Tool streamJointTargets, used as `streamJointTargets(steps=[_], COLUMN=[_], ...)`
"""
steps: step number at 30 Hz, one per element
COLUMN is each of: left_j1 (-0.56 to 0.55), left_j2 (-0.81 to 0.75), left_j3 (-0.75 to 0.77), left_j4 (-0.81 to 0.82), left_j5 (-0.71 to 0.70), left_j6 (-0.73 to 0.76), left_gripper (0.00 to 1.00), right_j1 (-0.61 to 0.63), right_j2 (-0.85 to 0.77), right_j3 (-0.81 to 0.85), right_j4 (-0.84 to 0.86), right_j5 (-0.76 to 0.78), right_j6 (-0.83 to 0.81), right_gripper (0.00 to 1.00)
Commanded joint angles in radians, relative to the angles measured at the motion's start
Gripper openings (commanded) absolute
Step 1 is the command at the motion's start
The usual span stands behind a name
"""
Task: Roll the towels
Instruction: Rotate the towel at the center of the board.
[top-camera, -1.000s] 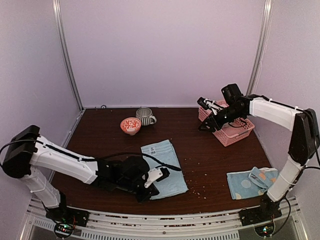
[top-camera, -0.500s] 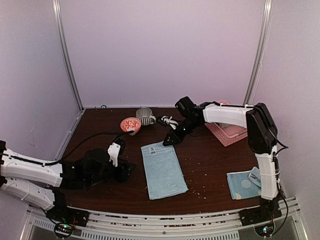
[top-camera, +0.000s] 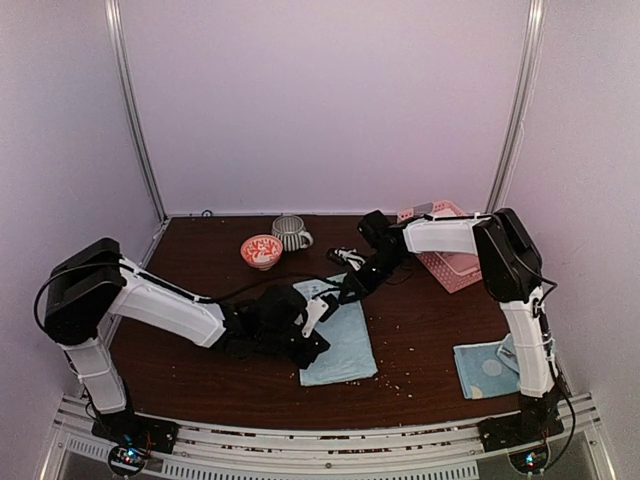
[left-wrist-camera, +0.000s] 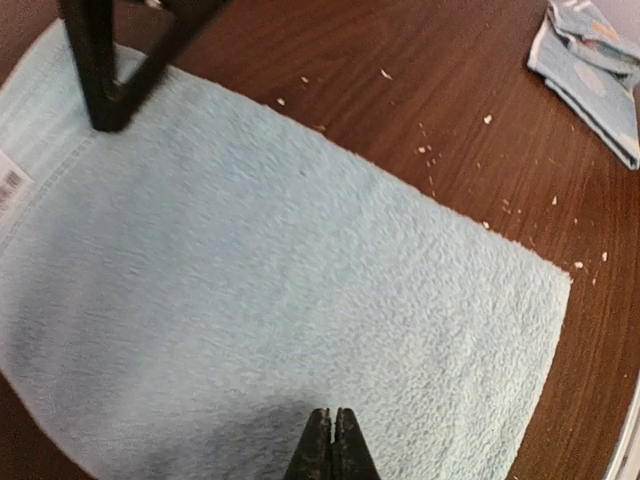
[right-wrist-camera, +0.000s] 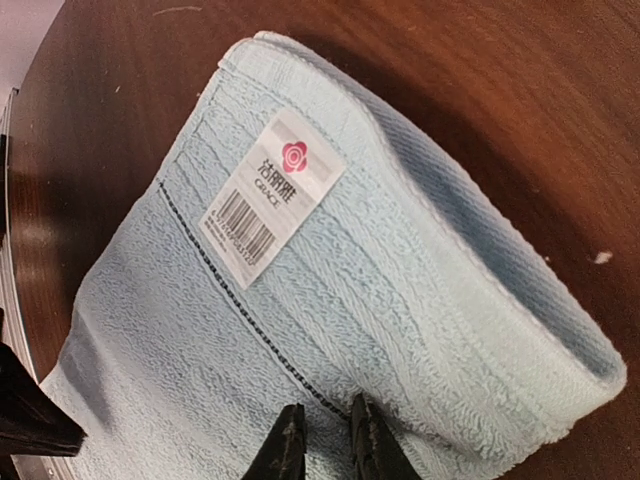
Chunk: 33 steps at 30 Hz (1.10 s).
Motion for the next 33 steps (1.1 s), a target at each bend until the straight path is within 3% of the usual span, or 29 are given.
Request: streamJointTargets(steps=[1,9,11,16,18,22,27,30,33], left_j1=[0.010,0.016,0.016,0.014,0.002,-0.070,-0.101,-0.101,-0.101], left_j2=[0.100,0.145,0.113,-0.038,-0.098,-0.157,-0.119,-0.092,-0.049], left_j3=[0.078,0.139,0.140,0.105,0.087,0.060,0.063,0.060,0.089], left_j4=[-0.035,-0.071,-0.065,-0.082,-0.113,-0.200,-0.269,-0.253,-0.281], left_j5=[0.152,0.163,0.123,0.086,0.095,0.072,0.087,0.106,0.089], left_j6=[0.098,0.134,0.156,0.227,0.248,0.346,0.449,0.505,0.535], left_gripper=[0.00,0.00,0.09,0.45,0.50,0.53,0.48,0.46,0.46], right_j1=[-0.042,-0.051,-0.051,-0.060,-0.064,-0.069,-0.075,-0.083,-0.083], right_j2=[0.067,0.091,0.063,-0.138,-0.234,-0.386,-0.521,-0.537,-0.482], right_j3=[-0.080,-0.063,-0.057,-0.078,-0.108,-0.202,-0.417,-0.498,-0.465], right_j4=[-0.014,-0.005,-0.005,-0.045,-0.056,-0.037,0.050,0.123,0.058], right_j5=[0.106,0.021,-0.025,-0.028,0.017,0.045,0.030,0.018,-0.016], right_j6=[0.059,0.096,0.085,-0.006,-0.065,-0.108,-0.159,-0.179,-0.228], right_gripper=[0.18,0.22,0.23,0.32,0.36,0.39,0.40,0.41,0.41])
